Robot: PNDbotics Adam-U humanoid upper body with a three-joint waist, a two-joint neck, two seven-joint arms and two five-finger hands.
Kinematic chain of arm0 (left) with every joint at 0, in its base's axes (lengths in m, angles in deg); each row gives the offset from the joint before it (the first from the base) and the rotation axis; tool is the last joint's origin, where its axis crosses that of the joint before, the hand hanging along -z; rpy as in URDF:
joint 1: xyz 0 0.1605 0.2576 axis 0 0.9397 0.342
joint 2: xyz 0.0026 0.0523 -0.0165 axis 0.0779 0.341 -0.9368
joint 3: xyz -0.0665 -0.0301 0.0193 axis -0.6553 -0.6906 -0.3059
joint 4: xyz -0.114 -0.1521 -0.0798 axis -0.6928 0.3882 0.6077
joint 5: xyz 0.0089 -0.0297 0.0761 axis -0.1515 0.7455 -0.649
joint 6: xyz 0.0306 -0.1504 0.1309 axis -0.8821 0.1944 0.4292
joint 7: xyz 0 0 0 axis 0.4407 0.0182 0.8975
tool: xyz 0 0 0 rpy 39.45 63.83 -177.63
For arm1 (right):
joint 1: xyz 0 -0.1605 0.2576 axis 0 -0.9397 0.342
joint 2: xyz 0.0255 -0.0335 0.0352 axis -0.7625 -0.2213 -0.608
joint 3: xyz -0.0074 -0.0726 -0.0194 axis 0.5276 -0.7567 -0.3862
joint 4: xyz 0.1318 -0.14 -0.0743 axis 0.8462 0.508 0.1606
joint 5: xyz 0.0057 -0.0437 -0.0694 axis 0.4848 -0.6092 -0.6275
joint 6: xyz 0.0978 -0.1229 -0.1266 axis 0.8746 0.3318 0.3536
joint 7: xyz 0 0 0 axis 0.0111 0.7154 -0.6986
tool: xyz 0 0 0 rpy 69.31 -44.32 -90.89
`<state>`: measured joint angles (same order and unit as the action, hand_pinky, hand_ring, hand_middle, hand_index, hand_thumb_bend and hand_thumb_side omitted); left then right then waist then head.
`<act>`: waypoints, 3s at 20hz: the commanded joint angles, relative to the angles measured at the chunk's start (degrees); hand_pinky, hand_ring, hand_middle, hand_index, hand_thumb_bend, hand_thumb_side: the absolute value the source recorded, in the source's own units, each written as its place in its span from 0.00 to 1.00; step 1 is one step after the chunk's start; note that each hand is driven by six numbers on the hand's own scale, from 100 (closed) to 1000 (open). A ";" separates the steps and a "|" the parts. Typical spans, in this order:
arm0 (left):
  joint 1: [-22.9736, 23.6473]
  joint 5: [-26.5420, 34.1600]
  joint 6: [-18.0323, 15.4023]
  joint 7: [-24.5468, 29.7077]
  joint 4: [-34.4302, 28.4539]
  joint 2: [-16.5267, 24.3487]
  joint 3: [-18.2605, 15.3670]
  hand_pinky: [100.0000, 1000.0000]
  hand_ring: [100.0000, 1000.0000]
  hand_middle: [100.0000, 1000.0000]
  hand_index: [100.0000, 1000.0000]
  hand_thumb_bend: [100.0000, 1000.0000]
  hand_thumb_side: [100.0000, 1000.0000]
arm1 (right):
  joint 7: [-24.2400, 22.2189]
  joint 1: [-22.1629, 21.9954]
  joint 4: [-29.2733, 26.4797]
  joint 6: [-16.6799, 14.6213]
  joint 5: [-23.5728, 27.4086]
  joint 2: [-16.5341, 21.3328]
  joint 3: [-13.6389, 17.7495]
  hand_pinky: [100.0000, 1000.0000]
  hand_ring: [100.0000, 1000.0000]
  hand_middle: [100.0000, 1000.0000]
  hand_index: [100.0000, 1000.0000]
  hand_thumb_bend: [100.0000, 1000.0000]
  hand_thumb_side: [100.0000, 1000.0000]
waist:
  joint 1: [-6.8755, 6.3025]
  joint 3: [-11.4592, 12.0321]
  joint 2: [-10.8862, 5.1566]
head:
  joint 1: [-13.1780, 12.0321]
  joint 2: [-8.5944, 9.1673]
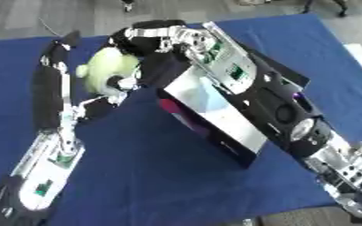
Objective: Pick up the objects with one hand, pass them to the other hand, and then place them into the box on the other side of the table.
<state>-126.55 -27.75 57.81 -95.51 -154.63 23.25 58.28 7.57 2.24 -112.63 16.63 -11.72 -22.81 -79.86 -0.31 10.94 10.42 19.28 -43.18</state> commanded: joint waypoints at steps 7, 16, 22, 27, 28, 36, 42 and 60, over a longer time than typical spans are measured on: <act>-0.76 1.33 0.48 -1.90 -0.12 -0.09 -0.35 0.79 0.79 0.65 0.86 0.83 0.22 | 0.92 0.44 -0.97 0.35 1.20 1.52 0.77 0.95 0.76 0.36 0.56 0.18 0.00 | 0.57 -0.37 -0.13 | 0.33 0.42; -0.60 0.04 -0.15 -0.89 -0.18 -0.03 -0.01 0.80 0.79 0.64 0.85 0.84 0.24 | 3.07 0.47 -0.82 -0.46 3.86 1.58 1.79 0.95 0.75 0.35 0.54 0.14 0.00 | 0.50 -0.53 -0.07 | 0.69 0.31; -0.54 -1.00 -1.06 0.49 -0.33 0.23 0.27 0.80 0.79 0.65 0.85 0.88 0.27 | 5.66 0.70 -0.93 -0.66 6.20 2.27 2.89 0.95 0.75 0.35 0.54 0.13 0.00 | 0.40 -0.69 -0.15 | 1.13 0.25; -0.31 -1.67 -1.42 1.07 -0.27 0.31 0.28 0.80 0.79 0.65 0.85 0.89 0.28 | 7.12 0.74 -0.84 -0.56 7.23 2.77 3.44 0.95 0.75 0.35 0.54 0.13 0.00 | 0.34 -0.80 -0.16 | 1.53 0.08; -0.29 -1.67 -1.39 1.06 -0.25 0.36 0.24 0.80 0.79 0.65 0.85 0.89 0.28 | 7.37 0.70 -0.81 -0.56 7.36 2.93 3.62 0.95 0.75 0.35 0.55 0.13 0.00 | 0.34 -0.86 -0.17 | 1.56 0.06; 0.12 -1.24 -0.93 0.58 -0.29 0.71 -0.03 0.80 0.79 0.65 0.85 0.88 0.28 | 9.24 0.31 -0.42 -0.25 8.71 4.27 5.30 0.96 0.75 0.36 0.55 0.13 0.00 | 0.21 -1.54 -0.43 | 2.46 -0.51; 0.82 -0.88 -0.51 0.37 -0.16 1.55 -0.44 0.80 0.79 0.65 0.85 0.88 0.28 | 11.46 -1.33 -0.11 -0.18 9.58 6.46 7.37 0.95 0.75 0.36 0.55 0.13 0.00 | -0.01 -2.61 -0.99 | 2.93 -0.92; 3.85 0.68 1.47 -0.67 0.22 4.87 -2.54 0.80 0.80 0.65 0.85 0.87 0.30 | 17.16 -8.55 6.32 0.19 6.64 9.42 12.62 0.95 0.76 0.37 0.56 0.16 0.00 | -1.26 -5.73 -2.60 | 4.49 -0.93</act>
<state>-122.07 -27.22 59.17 -95.91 -153.85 27.40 56.24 24.30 -6.99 -106.34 16.82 -4.63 -15.25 -68.37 -1.02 5.23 10.02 23.24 -44.02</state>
